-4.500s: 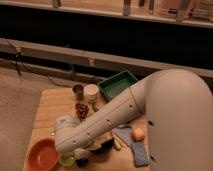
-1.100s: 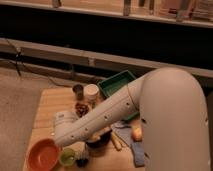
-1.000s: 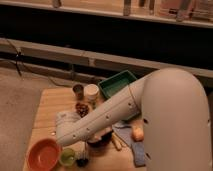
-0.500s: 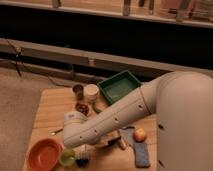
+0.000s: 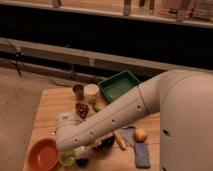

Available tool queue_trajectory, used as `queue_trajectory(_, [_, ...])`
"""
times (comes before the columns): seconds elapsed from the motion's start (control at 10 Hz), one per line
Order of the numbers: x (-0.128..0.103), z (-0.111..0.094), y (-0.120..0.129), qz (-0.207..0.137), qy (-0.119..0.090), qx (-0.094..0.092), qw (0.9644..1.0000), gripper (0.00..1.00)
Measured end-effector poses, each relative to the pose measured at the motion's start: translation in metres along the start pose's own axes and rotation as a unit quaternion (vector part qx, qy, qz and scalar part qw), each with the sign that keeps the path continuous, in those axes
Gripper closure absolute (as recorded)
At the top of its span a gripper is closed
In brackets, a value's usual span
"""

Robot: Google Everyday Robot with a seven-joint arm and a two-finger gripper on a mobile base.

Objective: Wipe purple bowl with eraser

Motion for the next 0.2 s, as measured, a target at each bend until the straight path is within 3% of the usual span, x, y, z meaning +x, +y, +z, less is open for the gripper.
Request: queue_trajectory(0.2, [-0.012, -0.026, -0.017, -0.029, -0.055, 0.053, 0.9966, 0.98])
